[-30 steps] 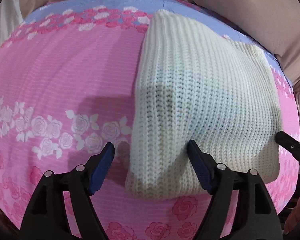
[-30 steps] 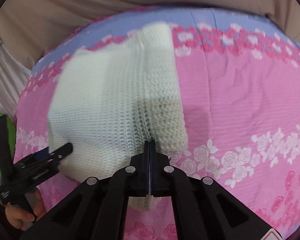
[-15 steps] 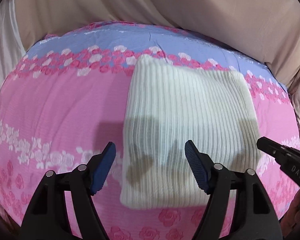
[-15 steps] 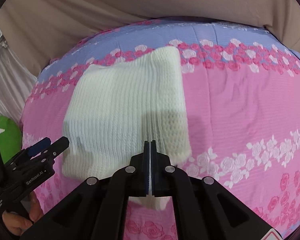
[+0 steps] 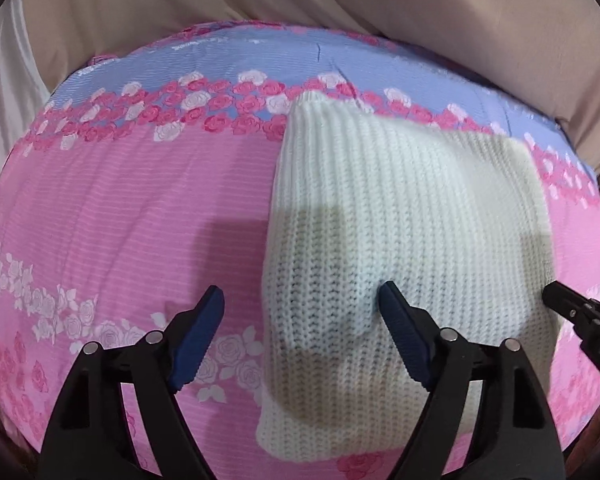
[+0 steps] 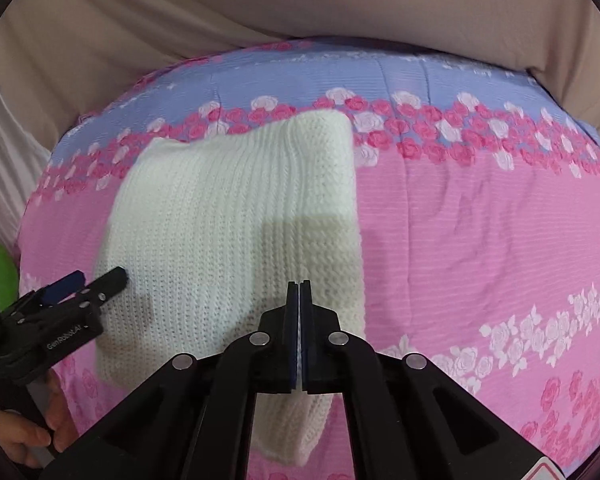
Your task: Fold small clothes
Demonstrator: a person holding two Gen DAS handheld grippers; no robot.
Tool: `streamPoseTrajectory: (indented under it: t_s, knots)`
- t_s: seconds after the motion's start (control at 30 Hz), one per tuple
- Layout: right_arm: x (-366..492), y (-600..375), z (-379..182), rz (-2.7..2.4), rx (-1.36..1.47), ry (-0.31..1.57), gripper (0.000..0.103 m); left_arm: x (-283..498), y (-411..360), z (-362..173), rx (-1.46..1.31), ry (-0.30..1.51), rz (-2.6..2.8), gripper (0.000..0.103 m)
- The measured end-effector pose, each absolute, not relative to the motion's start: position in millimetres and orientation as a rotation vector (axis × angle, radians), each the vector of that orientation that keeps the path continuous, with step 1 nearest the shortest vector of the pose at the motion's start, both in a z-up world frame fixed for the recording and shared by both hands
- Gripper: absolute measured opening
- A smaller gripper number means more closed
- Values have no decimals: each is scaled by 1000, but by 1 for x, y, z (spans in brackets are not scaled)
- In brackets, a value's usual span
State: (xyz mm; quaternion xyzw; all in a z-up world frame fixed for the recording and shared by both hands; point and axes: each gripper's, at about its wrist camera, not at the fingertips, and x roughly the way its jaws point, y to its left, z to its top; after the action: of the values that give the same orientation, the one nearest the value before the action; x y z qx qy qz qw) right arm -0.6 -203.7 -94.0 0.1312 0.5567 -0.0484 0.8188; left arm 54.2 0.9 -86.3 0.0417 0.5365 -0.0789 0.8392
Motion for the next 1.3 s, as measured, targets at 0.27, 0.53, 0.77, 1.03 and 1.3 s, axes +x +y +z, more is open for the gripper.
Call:
streamPoseTrajectory:
  t_s: [0.27,0.53,0.77,1.03,1.3]
  knots:
    - [-22,-212,-66,-76,303,1129,3,28,6,-58,69,1077,-166,77]
    - [-88,-227,-63,-69,326,1143,9,-55,19,-23,49,948,-56,95]
    - [-156,-206,-81,-231,329,1140,35,-97,30,-38,86,963,-67,96]
    - [-187,-158,-82,-283,329,1132,48,-119,29,-57,111,1020,-142,96]
    - [-188,-132,-81,-282,315,1115,52,-122,28,-50,155,984,-159,96]
